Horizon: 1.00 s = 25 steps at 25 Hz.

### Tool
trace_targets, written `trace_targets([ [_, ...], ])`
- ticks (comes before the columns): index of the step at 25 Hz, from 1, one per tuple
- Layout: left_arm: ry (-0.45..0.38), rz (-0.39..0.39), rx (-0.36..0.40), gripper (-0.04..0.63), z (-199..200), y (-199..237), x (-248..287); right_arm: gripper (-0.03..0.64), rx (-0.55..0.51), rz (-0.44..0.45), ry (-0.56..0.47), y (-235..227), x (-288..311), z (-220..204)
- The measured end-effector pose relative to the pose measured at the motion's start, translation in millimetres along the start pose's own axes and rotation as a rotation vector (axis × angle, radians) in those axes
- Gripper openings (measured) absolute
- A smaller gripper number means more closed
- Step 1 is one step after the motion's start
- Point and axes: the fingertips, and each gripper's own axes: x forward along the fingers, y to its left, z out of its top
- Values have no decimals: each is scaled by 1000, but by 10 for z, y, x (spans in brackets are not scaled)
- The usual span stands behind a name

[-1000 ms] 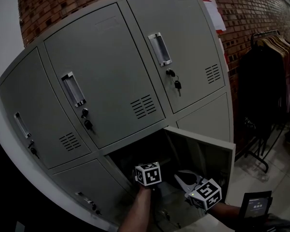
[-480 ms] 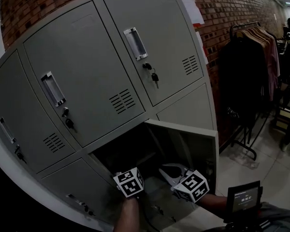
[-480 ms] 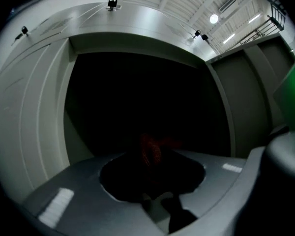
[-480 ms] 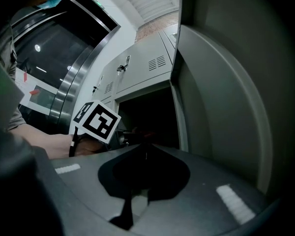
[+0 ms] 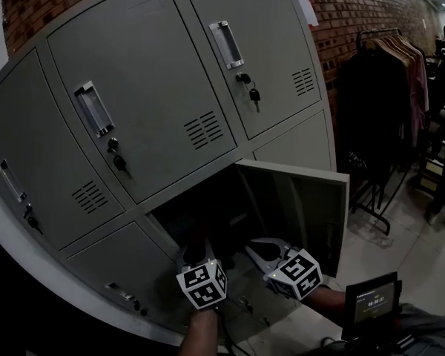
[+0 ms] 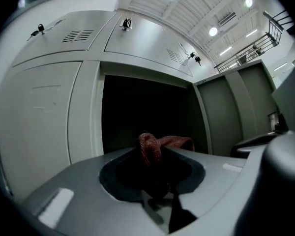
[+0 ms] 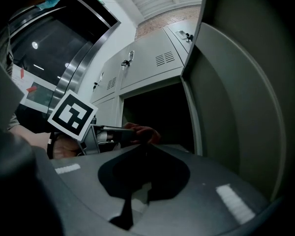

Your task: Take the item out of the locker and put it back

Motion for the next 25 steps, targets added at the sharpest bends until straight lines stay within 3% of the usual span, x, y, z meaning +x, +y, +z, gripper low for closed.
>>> trace_targets([
  [7, -4, -10, -19, 107, -24, 5, -362, 0, -2, 11, 6, 268, -88, 14],
  [13, -2, 52, -16, 107, 25, -123, -826, 0, 6, 78, -10, 492, -415, 125],
  [25, 13, 159, -27, 107, -12, -1091, -1899, 0, 31, 173, -12, 620, -1787, 154],
])
